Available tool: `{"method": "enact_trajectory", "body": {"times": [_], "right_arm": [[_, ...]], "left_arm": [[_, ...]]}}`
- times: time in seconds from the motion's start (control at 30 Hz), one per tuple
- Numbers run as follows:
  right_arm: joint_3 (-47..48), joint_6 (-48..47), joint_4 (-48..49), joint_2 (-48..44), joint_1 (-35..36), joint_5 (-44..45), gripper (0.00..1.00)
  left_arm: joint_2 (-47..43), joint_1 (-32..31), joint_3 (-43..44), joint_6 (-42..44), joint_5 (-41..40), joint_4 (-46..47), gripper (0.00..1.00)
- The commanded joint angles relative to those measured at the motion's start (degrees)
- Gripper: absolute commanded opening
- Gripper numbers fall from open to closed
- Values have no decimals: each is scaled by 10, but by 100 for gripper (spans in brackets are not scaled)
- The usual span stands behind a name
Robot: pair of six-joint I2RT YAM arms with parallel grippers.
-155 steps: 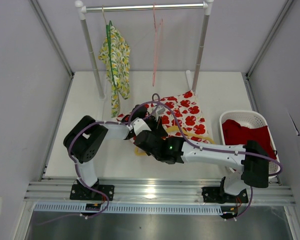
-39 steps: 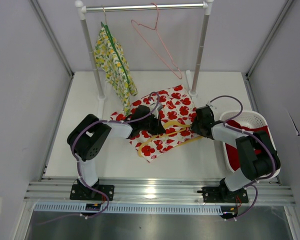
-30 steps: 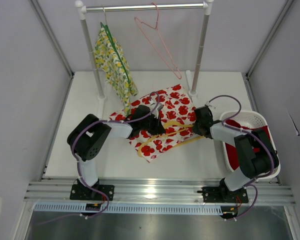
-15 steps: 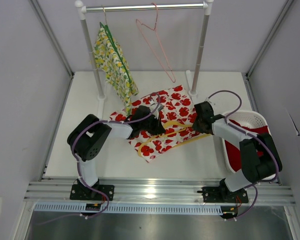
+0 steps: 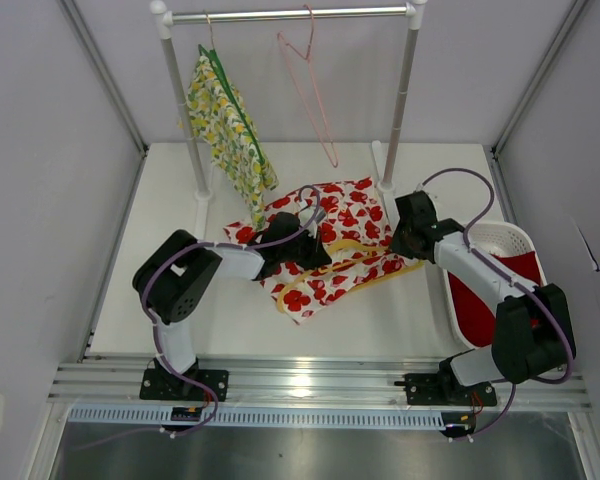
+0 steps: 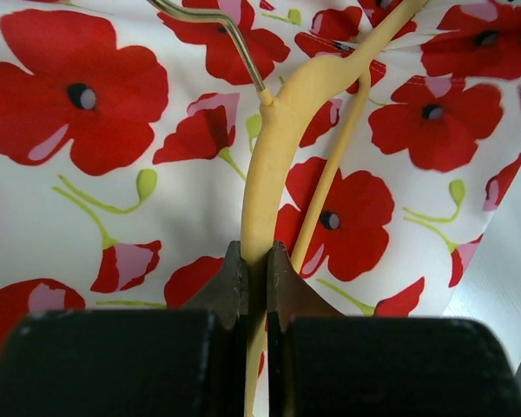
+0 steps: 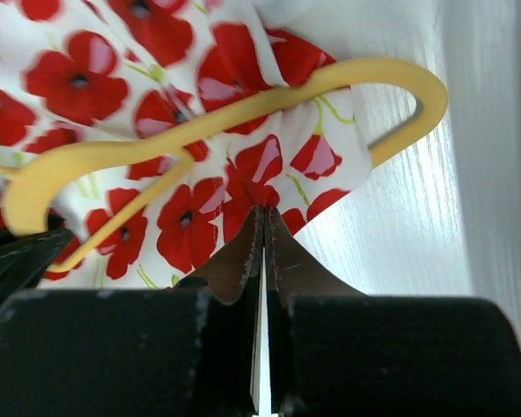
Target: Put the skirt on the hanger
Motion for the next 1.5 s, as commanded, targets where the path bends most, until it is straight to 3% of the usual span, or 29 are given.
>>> {"method": "enact_trajectory", "body": {"times": [0.0, 0.67, 1.47], "right_arm": [[67, -19, -34, -9, -3, 3, 0], [213, -50, -111, 54, -6, 15, 0], [315, -82, -142, 133, -23, 8, 0]], "left_arm": [[-4, 5, -22, 49, -91, -39, 0], [-5, 5, -31, 100, -52, -48, 0], [-19, 1, -36, 146, 67, -62, 0]]}}
